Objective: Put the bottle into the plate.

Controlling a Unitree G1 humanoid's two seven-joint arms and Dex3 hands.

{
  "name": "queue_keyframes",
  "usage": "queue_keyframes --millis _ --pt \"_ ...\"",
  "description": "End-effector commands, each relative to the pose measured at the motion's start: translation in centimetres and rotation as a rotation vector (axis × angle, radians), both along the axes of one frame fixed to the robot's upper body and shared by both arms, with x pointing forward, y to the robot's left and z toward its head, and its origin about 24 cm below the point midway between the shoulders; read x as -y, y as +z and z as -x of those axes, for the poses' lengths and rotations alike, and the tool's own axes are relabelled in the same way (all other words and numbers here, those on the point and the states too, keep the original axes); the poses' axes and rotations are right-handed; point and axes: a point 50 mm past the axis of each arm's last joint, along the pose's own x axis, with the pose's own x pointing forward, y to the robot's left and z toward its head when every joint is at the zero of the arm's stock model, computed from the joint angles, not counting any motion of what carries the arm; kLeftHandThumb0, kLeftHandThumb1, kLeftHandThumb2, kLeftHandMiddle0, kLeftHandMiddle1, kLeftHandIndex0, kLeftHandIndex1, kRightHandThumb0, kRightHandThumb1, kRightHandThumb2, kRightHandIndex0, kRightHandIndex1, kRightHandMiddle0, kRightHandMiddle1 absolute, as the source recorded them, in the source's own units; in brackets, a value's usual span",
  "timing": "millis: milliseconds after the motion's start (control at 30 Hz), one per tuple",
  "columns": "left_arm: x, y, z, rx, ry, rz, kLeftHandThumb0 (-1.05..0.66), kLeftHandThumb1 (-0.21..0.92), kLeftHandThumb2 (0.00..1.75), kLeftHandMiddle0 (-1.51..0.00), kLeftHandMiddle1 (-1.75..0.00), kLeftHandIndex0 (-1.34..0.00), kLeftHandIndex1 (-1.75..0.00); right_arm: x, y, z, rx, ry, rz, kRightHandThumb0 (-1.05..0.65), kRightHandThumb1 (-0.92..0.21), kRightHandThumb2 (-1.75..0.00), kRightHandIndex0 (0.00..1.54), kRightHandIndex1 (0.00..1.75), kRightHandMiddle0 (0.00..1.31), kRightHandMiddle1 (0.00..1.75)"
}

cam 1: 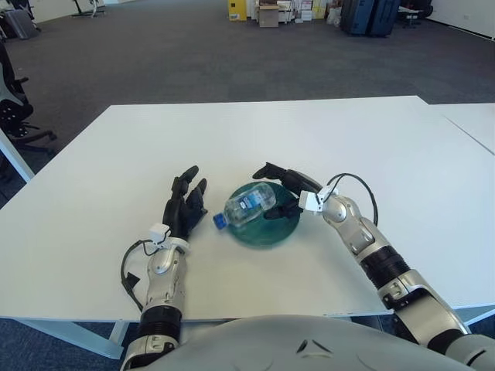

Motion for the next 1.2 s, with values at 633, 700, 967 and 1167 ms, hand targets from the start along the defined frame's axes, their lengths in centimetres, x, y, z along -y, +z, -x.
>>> queue_keyframes --millis 633,700,967,1167 --pt "1.0 -2.7 2.3 -0.133 0.013 0.092 -0.68 0.92 0.75 -0.52 -0.04 -0.06 -0.86 0.4 1.2 -0.1 0.024 0.056 -0.027 -1.05 -0.92 -0.24 0.0 0.0 0.0 0.27" --pt "1.0 -2.7 2.3 -0.132 0.013 0.092 -0.67 0.92 0.74 -0.53 -0.04 -0.06 -0.87 0.5 1.2 -0.1 0.021 0.053 -0.035 -1.05 -0.92 -0.24 0.0 0.0 0.0 0.26" --pt "0.8 -2.7 2.4 -0.133 0.008 0.089 -0.69 0.92 0.74 -0.52 -0.03 -0.07 -0.87 0.6 1.6 0.0 0.018 0.019 -0.121 -1.05 -0.92 -0.26 0.0 0.0 0.0 0.27" --pt "0.6 -2.7 2.5 -0.133 0.01 0.089 -0.7 0.92 0.74 -0.49 -0.02 -0.04 -0.87 1.0 2.4 -0.8 0.005 -0.12 -0.33 -1.05 -0.92 -0.36 0.0 0.0 0.0 0.32"
